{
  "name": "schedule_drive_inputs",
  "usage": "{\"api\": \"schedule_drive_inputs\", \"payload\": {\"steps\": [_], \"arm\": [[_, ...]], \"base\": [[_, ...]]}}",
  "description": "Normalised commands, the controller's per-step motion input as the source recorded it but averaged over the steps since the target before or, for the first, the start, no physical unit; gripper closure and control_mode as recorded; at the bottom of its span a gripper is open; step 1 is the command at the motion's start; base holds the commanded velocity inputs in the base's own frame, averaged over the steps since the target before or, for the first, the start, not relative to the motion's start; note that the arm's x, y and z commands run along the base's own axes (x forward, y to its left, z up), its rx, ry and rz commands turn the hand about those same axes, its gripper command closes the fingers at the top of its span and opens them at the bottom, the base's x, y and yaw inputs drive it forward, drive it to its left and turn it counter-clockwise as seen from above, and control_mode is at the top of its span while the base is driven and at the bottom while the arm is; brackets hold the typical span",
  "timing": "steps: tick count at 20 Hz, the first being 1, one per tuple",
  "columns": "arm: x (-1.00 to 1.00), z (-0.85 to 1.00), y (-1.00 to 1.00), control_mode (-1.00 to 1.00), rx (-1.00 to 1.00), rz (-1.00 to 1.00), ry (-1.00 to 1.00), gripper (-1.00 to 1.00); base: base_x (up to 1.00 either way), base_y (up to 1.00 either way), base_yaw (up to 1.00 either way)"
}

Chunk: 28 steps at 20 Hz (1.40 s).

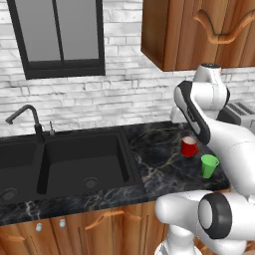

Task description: Place the mug in the left basin and the cup in the right basin of the sink.

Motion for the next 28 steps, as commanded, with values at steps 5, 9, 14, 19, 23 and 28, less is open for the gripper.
{"api": "schedule_drive_inputs", "payload": {"steps": [5, 9, 14, 19, 23, 28], "arm": [[0.08, -0.34, -0.46, -1.00, 0.00, 0.00, 0.02, -1.00], [0.00, -0.46, -0.30, -1.00, -0.03, 0.02, 0.00, -1.00], [0.15, -0.22, -0.22, -1.00, -0.05, 0.13, -0.01, -1.00], [0.15, -0.18, -0.27, -1.00, -0.04, 0.12, -0.04, -1.00], [0.08, -0.31, -0.28, -1.00, 0.00, 0.09, 0.00, -1.00], [0.20, -0.30, -0.09, -1.00, -0.01, 0.09, 0.00, -1.00]], "base": [[0.00, 0.00, 0.00], [0.00, 0.00, 0.00], [0.00, 0.00, 0.00], [0.00, 0.00, 0.00], [0.00, 0.00, 0.00], [0.00, 0.00, 0.00]]}}
